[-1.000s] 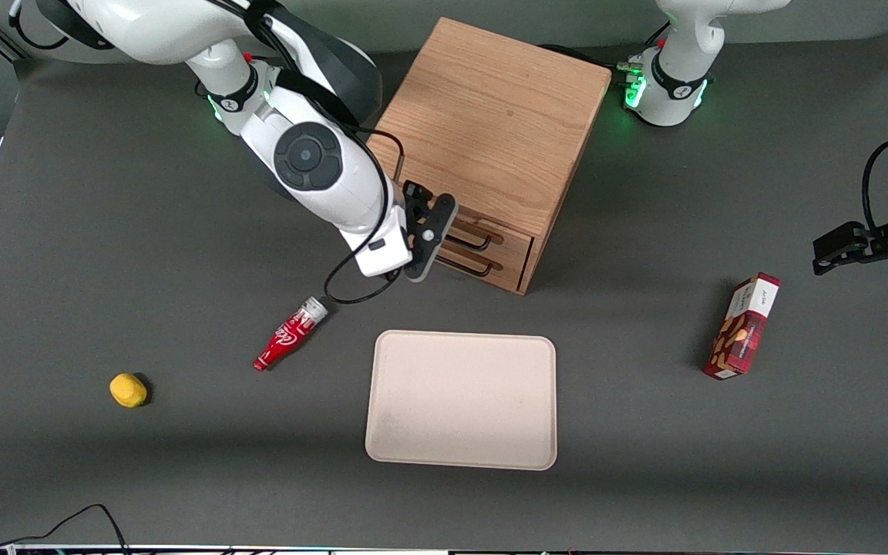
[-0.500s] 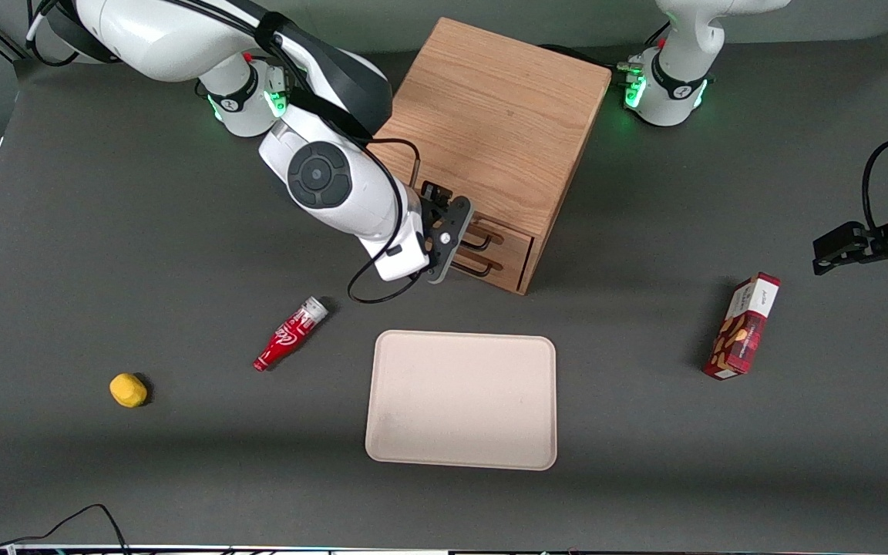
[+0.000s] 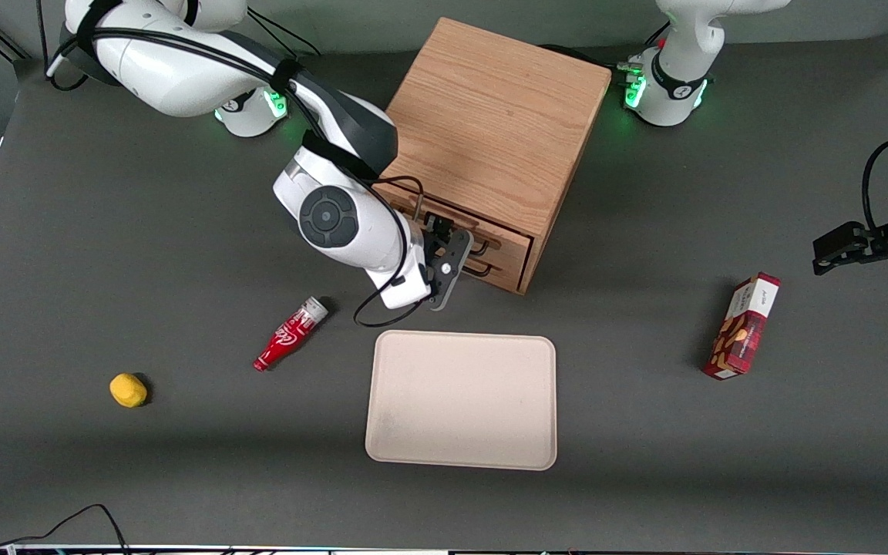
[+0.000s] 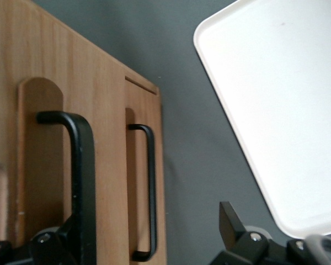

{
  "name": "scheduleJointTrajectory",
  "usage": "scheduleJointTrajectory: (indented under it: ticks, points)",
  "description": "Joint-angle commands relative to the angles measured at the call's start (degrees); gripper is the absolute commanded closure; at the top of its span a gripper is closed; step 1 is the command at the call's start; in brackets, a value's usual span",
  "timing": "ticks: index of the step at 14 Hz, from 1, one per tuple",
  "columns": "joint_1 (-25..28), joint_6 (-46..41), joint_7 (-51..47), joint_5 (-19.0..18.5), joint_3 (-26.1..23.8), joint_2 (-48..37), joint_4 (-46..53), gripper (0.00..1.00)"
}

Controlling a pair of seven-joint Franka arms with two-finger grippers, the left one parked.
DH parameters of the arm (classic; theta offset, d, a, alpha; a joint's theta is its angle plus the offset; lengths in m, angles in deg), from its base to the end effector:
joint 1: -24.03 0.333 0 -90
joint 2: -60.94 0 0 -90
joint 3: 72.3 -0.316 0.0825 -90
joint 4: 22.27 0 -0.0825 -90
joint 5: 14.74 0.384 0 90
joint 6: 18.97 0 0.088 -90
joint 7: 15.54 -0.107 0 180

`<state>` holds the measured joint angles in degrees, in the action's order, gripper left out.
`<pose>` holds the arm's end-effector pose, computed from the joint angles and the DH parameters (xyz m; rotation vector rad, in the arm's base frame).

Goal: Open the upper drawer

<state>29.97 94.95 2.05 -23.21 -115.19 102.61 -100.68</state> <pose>0.5682 0.4463 0.3761 -2.4171 -1.4222 0.0192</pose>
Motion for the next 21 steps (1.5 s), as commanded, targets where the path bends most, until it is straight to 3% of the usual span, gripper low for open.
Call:
scheduleJointTrajectory:
  ticks: [1, 5, 15, 21]
  points:
    - [0.1, 0.0, 1.9, -2.3, 1.1, 1.4, 3.9, 0.0]
    - [0.1, 0.1, 3.8, -6.3, 2.7, 2.4, 8.2, 0.0]
    - [-0.6, 8.2, 13.3, -6.4, 10.7, 4.5, 14.1, 0.0]
    - [-0.9, 8.5, 12.8, -6.3, 11.0, 4.9, 16.1, 0.0]
